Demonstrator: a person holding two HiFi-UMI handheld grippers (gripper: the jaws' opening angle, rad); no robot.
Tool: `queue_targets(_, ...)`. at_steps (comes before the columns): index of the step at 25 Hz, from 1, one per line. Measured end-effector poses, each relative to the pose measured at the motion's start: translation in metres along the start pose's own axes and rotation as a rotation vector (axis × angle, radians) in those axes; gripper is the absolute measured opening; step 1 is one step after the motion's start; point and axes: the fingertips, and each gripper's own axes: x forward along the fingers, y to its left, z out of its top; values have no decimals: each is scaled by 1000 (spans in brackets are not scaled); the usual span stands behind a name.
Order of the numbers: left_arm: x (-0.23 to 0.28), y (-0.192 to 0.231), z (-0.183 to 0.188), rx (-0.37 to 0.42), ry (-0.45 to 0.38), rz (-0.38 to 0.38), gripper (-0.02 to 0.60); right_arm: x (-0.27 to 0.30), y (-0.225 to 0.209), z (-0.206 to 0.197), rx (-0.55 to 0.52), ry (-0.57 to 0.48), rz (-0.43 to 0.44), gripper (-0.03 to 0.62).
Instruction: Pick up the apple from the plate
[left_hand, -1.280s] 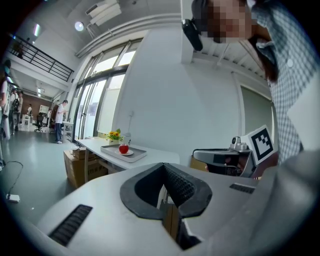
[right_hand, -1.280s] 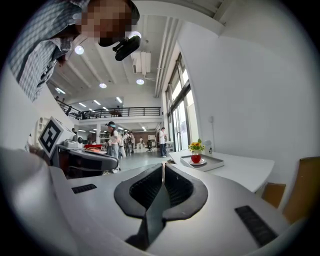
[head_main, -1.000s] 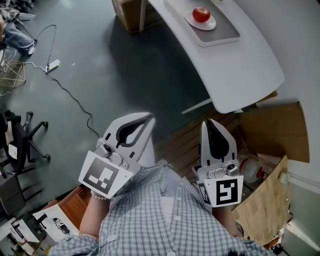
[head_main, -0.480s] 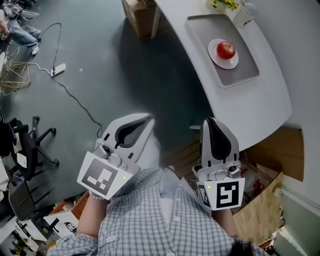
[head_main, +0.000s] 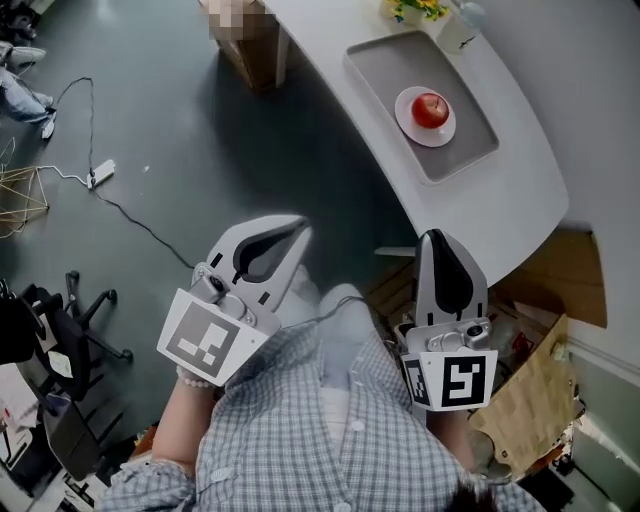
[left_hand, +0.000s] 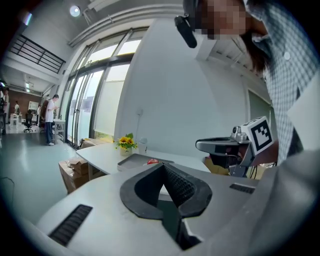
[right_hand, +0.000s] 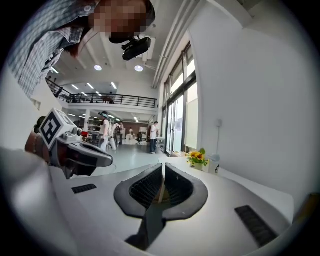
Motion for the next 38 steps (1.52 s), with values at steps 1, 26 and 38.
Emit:
queue_targets(1, 2, -1, 1, 0, 2, -9, 9, 0, -3, 0, 3, 4, -9, 29)
queue_targets(26, 161, -39, 71, 67, -18, -196, 9, 7, -143, 2, 28, -5, -191, 31)
queue_targets(38, 234, -81, 89, 98, 0, -322, 9, -15, -205, -19, 65, 14, -302, 31)
